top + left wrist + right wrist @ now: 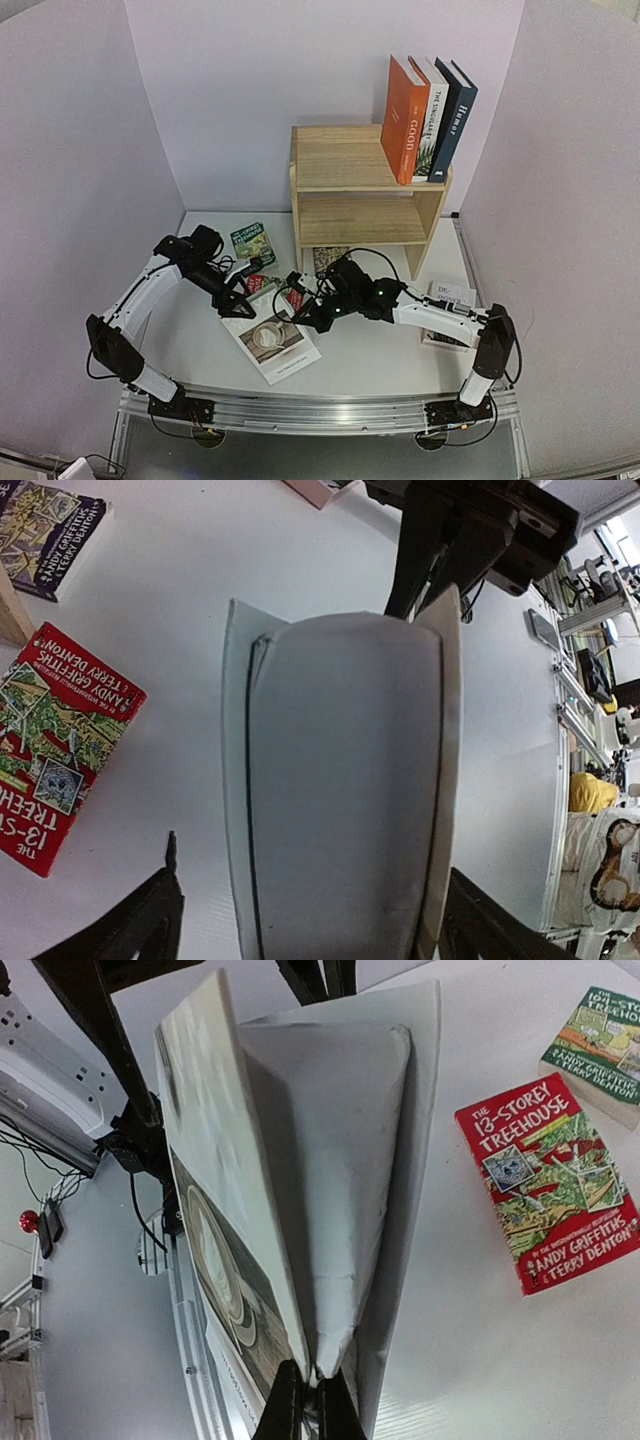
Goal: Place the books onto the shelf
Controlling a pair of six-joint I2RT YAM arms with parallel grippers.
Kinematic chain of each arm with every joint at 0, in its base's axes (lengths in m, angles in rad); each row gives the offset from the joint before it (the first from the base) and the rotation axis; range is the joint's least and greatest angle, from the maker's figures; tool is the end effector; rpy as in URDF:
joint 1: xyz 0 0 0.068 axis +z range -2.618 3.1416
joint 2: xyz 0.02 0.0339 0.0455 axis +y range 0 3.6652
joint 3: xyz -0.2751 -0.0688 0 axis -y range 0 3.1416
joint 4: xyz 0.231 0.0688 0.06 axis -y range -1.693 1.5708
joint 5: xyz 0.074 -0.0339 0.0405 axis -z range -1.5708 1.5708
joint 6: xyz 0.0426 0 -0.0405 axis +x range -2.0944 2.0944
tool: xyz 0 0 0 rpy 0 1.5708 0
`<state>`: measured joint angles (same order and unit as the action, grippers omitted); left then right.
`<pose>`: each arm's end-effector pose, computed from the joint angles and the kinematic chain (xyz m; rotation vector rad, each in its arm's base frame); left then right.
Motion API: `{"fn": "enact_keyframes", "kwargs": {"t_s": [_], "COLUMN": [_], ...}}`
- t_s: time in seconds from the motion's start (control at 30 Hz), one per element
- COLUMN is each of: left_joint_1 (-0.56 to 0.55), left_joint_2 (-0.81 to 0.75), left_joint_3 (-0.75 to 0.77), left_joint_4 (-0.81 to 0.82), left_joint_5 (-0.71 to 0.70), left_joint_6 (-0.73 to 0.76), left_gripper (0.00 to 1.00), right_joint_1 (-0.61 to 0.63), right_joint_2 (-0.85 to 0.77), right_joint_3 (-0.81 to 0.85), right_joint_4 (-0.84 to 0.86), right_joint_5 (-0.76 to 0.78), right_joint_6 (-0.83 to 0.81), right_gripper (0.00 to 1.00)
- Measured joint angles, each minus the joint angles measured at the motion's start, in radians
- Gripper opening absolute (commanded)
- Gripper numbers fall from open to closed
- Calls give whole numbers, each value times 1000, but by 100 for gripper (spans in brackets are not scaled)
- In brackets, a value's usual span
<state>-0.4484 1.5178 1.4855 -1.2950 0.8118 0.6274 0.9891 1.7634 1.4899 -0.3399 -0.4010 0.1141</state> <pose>0.2237 -0.1419 0.3405 1.4638 2.1841 -1.0952 0.2080 0.3466 0.3137 -1.2037 1.9964 1.0318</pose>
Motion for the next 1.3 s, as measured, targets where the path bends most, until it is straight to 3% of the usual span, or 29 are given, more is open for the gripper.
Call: {"fn": "enact_keyframes", "kwargs": {"t_s": [0.1,0.27,0.47,0.53,0.57,0.6,0.7,0.73,0.93,1.03,1.17,1.3], "left_joint_1": [-16,-24,-21,-20,-20,-19,-17,-16,37,178,401,496], "left_joint_2": [8,9,9,8,8,7,7,7,-2,-5,-6,-24], "left_joint_3": [36,60,58,58,58,58,58,56,0,-58,-147,-227], "left_joint_4": [-19,-31,-30,-28,-26,-23,-12,-13,-14,25,151,263], "left_joint_5": [12,49,51,52,53,54,55,54,47,58,60,82], "left_joint_6": [43,53,48,46,44,40,9,-10,-239,-404,-656,-899], "left_gripper": [56,44,19,17,17,17,19,19,18,18,18,18], "right_joint_1": [0,0,1,2,2,2,6,8,13,39,164,302], "right_joint_2": [0,0,2,3,4,4,5,5,5,10,101,267], "right_joint_3": [17,46,63,69,72,75,93,101,143,161,272,409], "right_joint_4": [-19,-33,-52,-59,-62,-65,-79,-79,-46,-42,-4,60], "right_joint_5": [15,40,60,66,70,76,121,149,451,604,786,911], "right_joint_6": [-73,-156,-205,-215,-218,-219,-214,-207,-162,-148,-191,-286], "right_gripper": [0,0,0,0,3,13,76,84,89,91,92,92]}}
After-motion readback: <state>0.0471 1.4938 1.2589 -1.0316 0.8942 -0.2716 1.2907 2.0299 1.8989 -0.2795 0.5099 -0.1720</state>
